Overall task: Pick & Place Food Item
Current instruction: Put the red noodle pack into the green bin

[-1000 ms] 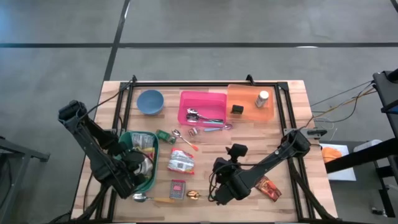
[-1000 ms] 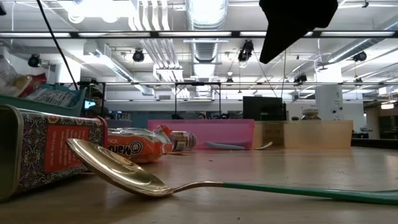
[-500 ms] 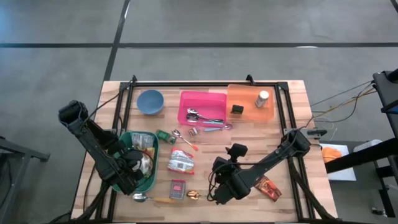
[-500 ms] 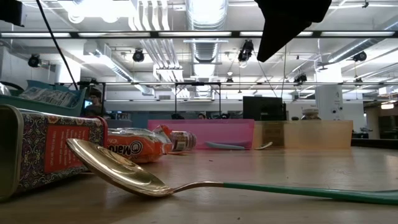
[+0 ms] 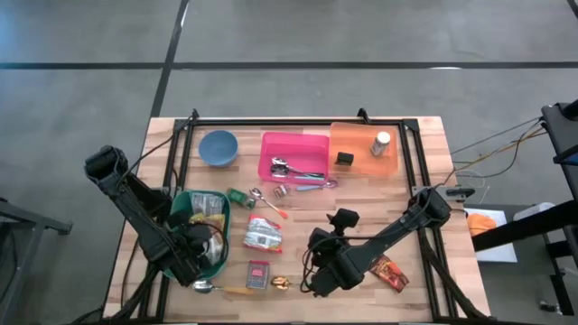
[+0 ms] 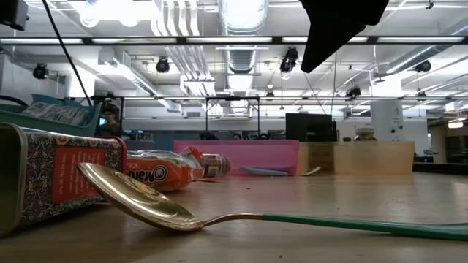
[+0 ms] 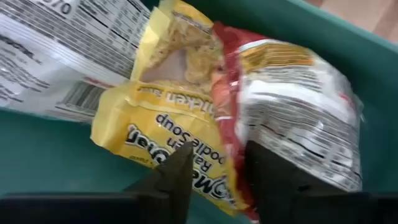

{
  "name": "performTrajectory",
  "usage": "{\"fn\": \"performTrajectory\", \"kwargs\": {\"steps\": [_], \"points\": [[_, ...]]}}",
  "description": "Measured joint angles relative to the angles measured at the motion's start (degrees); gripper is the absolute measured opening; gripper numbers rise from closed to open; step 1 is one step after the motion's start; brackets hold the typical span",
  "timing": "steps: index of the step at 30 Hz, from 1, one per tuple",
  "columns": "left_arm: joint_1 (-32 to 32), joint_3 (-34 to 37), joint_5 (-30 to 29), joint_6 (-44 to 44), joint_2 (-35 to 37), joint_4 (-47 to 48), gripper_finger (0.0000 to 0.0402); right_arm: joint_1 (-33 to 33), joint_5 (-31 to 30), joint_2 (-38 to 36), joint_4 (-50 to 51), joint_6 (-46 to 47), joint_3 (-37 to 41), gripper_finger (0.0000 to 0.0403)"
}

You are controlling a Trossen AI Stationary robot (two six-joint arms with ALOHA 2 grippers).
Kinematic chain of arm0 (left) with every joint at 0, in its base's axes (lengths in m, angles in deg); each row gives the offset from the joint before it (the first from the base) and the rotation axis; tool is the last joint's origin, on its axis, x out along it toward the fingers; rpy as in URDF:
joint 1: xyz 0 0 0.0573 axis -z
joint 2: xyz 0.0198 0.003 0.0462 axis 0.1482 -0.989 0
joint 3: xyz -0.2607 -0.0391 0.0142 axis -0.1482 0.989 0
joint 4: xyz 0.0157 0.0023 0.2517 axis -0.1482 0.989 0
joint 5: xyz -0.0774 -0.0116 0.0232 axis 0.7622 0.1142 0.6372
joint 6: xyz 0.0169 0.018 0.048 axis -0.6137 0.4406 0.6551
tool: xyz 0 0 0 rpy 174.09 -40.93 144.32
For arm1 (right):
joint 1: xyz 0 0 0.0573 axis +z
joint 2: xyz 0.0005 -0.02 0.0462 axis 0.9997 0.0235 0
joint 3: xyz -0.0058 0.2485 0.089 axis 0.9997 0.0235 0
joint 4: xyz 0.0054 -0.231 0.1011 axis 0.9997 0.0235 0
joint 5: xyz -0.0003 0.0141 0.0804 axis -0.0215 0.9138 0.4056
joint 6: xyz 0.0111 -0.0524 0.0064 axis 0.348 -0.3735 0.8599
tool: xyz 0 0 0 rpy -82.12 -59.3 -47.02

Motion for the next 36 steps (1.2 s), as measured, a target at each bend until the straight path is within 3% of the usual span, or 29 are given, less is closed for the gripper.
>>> {"fn": "performTrajectory", "kwargs": {"steps": [7,15,36], "points": [[0.0,0.0,1.2,-0.1,0.0,-0.1,0.0210,0.0,0.4,0.0,-0.2,0.0,0.0,0.0267],[0.0,0.0,1.2,-0.1,0.4,0.0,0.0249,0.0,0.5,0.0,-0.4,-0.1,0.0,0.0267],[-0.1,0.0,2.6,-1.6,4.0,-2.6,0.0258,0.0,0.6,0.0,-1.0,-0.5,0.0,0.0267]]}}
